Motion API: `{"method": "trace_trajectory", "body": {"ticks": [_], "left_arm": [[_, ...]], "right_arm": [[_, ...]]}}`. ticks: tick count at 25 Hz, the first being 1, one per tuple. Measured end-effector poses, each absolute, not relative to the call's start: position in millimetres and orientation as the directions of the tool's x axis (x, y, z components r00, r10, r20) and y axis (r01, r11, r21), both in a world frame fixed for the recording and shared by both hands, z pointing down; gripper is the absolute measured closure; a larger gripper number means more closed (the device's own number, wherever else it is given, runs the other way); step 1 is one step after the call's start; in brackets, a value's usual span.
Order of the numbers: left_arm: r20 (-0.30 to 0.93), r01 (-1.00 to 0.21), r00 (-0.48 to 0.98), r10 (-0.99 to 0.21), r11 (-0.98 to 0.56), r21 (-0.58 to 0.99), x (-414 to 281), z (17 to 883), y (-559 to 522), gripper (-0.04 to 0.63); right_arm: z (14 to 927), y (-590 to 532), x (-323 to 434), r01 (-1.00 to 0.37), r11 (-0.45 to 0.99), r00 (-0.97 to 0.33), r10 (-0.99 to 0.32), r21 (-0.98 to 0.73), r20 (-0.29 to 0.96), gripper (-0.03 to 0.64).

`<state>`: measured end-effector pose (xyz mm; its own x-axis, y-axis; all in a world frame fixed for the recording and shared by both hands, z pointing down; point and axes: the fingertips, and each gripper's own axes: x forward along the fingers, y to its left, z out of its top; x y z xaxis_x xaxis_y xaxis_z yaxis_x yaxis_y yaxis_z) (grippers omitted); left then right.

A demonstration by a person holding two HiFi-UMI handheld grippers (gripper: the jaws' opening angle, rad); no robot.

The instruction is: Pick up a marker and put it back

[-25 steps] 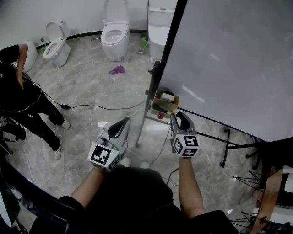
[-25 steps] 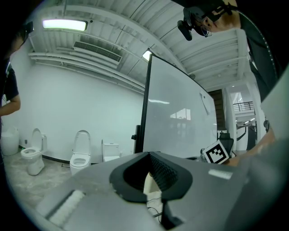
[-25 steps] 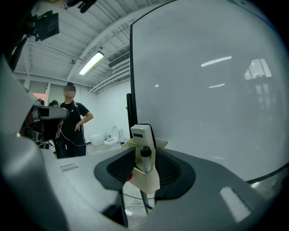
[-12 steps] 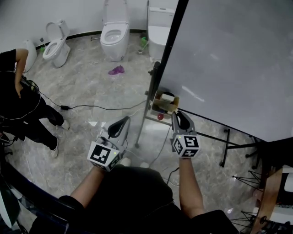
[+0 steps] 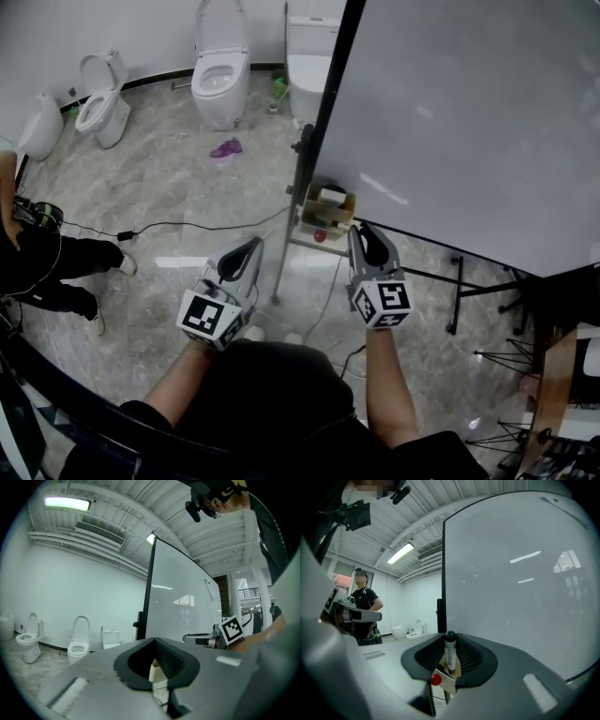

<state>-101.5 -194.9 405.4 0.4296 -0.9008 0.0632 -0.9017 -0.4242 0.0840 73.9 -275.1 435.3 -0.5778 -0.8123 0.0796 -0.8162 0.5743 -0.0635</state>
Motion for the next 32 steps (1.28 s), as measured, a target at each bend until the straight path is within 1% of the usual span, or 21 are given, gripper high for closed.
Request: {"method": "trace_trajectory", "body": {"ticks": [3, 5, 10, 22, 27, 32], "left_arm": [[0.050, -0.891, 0.450, -0.891, -0.445, 0.086, -97, 406, -193, 0.591], [0.064, -0.888, 0.457, -0.887, -0.451, 0.087, -95, 405, -192, 0.591], [0.040, -0.865, 0.499, -0.866, -0.495, 0.088, -84, 402, -192, 0.591], [0.034, -0.821, 0.569, -0.822, -0.565, 0.079, -64, 397, -189, 0.591], [0.028, -0.791, 0.611, -0.791, -0.609, 0.066, -55, 393, -188, 0.591], [0.022, -0.788, 0.614, -0.789, -0.611, 0.079, -52, 396, -190, 0.591]], "right_arm": [[420, -264, 77, -0.817, 0.573, -0.576, -0.816, -0.062, 0.046, 0.535], [412, -256, 78, -0.819, 0.571, -0.573, -0.819, -0.059, 0.031, 0.535], [398, -237, 79, -0.820, 0.571, -0.571, -0.821, -0.051, 0.002, 0.535], [365, -199, 96, -0.842, 0.536, -0.533, -0.843, -0.050, -0.066, 0.534], [358, -186, 101, -0.854, 0.519, -0.515, -0.854, -0.045, -0.079, 0.535], [356, -175, 105, -0.859, 0.510, -0.505, -0.859, -0.049, -0.080, 0.535]]}}
